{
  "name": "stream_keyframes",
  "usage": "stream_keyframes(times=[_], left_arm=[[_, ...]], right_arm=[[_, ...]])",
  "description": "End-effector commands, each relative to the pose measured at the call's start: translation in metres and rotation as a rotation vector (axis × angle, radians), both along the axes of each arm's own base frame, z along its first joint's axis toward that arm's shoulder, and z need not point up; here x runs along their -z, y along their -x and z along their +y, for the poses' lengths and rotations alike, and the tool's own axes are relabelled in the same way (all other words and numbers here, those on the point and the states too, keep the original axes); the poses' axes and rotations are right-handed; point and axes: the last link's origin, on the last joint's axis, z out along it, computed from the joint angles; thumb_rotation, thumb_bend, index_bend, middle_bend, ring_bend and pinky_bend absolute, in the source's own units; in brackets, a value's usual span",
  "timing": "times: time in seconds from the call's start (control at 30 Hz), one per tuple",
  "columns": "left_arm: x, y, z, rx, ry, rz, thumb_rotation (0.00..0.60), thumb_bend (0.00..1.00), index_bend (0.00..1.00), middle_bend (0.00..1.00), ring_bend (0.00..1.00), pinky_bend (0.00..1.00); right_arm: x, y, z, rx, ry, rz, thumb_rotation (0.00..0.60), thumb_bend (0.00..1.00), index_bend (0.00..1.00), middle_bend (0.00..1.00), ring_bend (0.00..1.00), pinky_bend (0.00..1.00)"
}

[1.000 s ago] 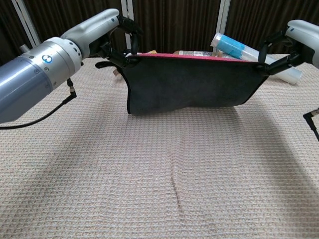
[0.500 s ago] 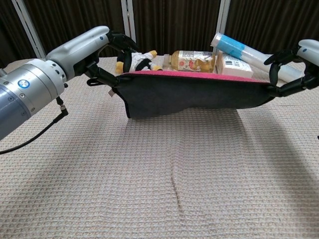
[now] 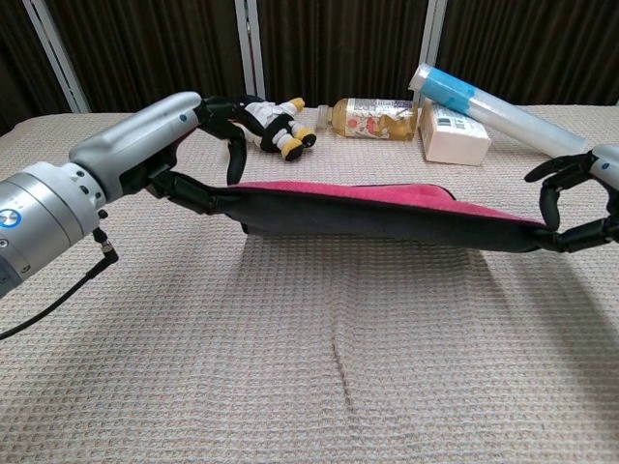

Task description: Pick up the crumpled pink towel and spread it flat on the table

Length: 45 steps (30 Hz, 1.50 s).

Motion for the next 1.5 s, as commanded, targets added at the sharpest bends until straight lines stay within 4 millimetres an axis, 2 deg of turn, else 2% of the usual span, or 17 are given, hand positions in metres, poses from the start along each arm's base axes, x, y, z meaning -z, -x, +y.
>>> stream_keyframes(times=[0.03, 0.43, 0.67, 0.83, 0.9, 0.97, 1.1, 1.17, 1.23, 1.5], left_arm=[[0.001, 0.004, -0.006, 0.004, 0.010, 0.005, 0.600, 0.57, 0.65, 0.19, 0.00, 0.00], [0.011, 0.030, -0.023, -0.010, 0.059, 0.040, 0.600, 0.57, 0.65, 0.19, 0.00, 0.00], [0.024, 0.031, -0.029, -0.001, 0.098, 0.048, 0.600, 0.56, 0.64, 0.19, 0.00, 0.00], [0.027, 0.032, -0.031, 0.002, 0.118, 0.069, 0.600, 0.52, 0.59, 0.17, 0.00, 0.00], [0.028, 0.033, -0.032, 0.001, 0.134, 0.081, 0.600, 0.47, 0.55, 0.16, 0.00, 0.00], [0.029, 0.035, -0.033, 0.000, 0.152, 0.098, 0.600, 0.39, 0.49, 0.13, 0.00, 0.00], [0.027, 0.038, -0.034, -0.005, 0.185, 0.122, 0.600, 0.29, 0.41, 0.11, 0.00, 0.00], [0.024, 0.039, -0.036, -0.010, 0.205, 0.128, 0.600, 0.26, 0.36, 0.10, 0.00, 0.00], [0.022, 0.041, -0.037, -0.013, 0.218, 0.135, 0.600, 0.25, 0.33, 0.09, 0.00, 0.00], [0.009, 0.050, -0.045, -0.043, 0.255, 0.140, 0.600, 0.22, 0.25, 0.08, 0.00, 0.00]], right_arm=[[0.006, 0.000, 0.007, -0.009, -0.012, 0.000, 0.600, 0.59, 0.74, 0.22, 0.00, 0.00], [0.028, 0.001, 0.030, -0.028, -0.062, 0.019, 0.600, 0.59, 0.74, 0.22, 0.00, 0.00], [0.036, 0.007, 0.033, -0.022, -0.071, 0.023, 0.600, 0.59, 0.74, 0.22, 0.00, 0.00], [0.036, 0.010, 0.034, -0.015, -0.081, 0.032, 0.600, 0.59, 0.72, 0.22, 0.00, 0.00], [0.037, 0.012, 0.036, -0.011, -0.101, 0.043, 0.600, 0.59, 0.63, 0.21, 0.00, 0.00], [0.038, 0.013, 0.038, -0.012, -0.119, 0.053, 0.600, 0.59, 0.48, 0.16, 0.00, 0.00], [0.037, 0.016, 0.042, -0.010, -0.150, 0.077, 0.600, 0.58, 0.14, 0.01, 0.00, 0.00], [0.036, 0.018, 0.044, -0.009, -0.163, 0.080, 0.600, 0.55, 0.04, 0.00, 0.00, 0.00], [0.034, 0.018, 0.045, -0.012, -0.166, 0.084, 0.600, 0.52, 0.00, 0.00, 0.00, 0.00], [0.027, 0.026, 0.054, -0.012, -0.173, 0.104, 0.600, 0.48, 0.00, 0.00, 0.00, 0.00]])
